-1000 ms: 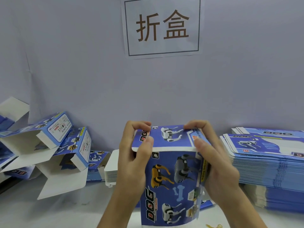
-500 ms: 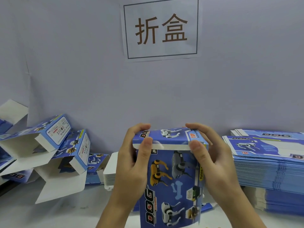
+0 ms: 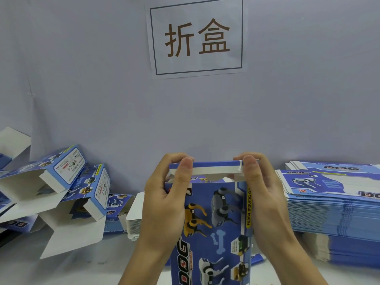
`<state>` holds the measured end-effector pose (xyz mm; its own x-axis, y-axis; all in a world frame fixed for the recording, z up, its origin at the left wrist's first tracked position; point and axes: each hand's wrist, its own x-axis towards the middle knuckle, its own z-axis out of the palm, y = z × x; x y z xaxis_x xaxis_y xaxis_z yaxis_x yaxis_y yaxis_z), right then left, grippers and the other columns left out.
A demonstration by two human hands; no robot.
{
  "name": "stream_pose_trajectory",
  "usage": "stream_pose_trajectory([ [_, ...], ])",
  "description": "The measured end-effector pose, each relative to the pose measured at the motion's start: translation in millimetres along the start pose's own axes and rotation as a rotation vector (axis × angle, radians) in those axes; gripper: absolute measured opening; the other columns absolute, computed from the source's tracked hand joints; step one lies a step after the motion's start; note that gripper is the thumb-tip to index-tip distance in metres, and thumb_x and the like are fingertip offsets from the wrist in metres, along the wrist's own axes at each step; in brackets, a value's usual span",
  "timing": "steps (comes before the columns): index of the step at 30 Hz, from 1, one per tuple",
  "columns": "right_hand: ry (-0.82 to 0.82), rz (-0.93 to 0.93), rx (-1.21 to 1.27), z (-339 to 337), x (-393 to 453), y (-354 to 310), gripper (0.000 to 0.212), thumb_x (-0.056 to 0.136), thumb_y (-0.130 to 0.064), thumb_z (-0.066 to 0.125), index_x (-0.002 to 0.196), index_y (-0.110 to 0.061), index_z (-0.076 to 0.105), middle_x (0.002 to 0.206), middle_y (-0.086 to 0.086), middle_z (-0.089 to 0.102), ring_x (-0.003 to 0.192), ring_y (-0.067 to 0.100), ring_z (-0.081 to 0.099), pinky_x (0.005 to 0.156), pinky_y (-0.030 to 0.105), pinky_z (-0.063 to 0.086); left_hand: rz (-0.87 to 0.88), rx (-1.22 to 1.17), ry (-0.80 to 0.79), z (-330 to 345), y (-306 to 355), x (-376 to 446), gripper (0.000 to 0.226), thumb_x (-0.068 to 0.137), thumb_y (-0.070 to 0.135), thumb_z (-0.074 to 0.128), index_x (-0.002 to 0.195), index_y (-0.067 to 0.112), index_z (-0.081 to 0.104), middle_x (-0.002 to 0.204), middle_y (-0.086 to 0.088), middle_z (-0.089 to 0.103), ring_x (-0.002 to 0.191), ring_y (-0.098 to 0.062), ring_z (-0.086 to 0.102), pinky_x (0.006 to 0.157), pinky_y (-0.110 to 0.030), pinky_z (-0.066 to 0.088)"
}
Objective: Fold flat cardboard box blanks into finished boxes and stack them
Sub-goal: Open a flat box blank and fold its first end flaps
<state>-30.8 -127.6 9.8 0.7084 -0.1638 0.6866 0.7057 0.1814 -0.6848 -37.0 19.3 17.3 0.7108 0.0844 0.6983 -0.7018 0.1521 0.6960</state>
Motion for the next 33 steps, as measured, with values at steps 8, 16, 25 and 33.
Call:
stream_pose_trajectory([
  [8, -0.123, 0.089, 0.11, -5, 1, 1, 0.034, 0.077, -0.05, 0.064, 0.094, -0.021, 0.061, 0.083, 0.002, 0.066, 0.082, 0.025, 0.072, 0.062, 0.03, 0.058, -0.02, -0.134, 0.049, -1, -6, -4, 0.019, 0.088, 0.042, 0.055, 0.094, 0.026, 0.063, 0.091, 0.005, 0.073, 0.083, -0.02, 0.076, 0.054, -0.025, 0.058],
  [16, -0.165, 0.186, 0.238, -10, -1, 0, 0.013, 0.078, -0.024, 0.062, 0.087, -0.016, 0.069, 0.087, 0.007, 0.07, 0.08, 0.029, 0.073, 0.058, 0.036, 0.059, -0.037, -0.231, -0.15, -16, -9, -3, 0.022, 0.085, 0.046, 0.072, 0.094, 0.026, 0.072, 0.136, 0.004, 0.06, 0.117, -0.023, 0.066, 0.071, -0.034, 0.061],
  [25, -0.245, 0.247, 0.269, -25, 0, -1, 0.041, 0.053, -0.042, 0.096, 0.076, -0.017, 0.073, 0.142, 0.0, 0.057, 0.114, 0.034, 0.067, 0.072, 0.044, 0.062, 0.076, -0.05, -0.282, -18, -6, -4, 0.03, 0.08, 0.057, 0.072, 0.099, 0.034, 0.076, 0.147, 0.015, 0.05, 0.14, -0.016, 0.043, 0.078, -0.037, 0.061],
  [33, -0.187, 0.269, 0.254, -20, -2, -4, 0.046, 0.051, -0.048, 0.096, 0.072, -0.017, 0.07, 0.137, 0.001, 0.061, 0.111, 0.038, 0.068, 0.07, 0.043, 0.061, 0.088, -0.059, -0.205, -13, -10, -4, 0.038, 0.091, 0.055, 0.056, 0.1, 0.023, 0.074, 0.144, 0.015, 0.053, 0.135, -0.01, 0.048, 0.077, -0.023, 0.058],
])
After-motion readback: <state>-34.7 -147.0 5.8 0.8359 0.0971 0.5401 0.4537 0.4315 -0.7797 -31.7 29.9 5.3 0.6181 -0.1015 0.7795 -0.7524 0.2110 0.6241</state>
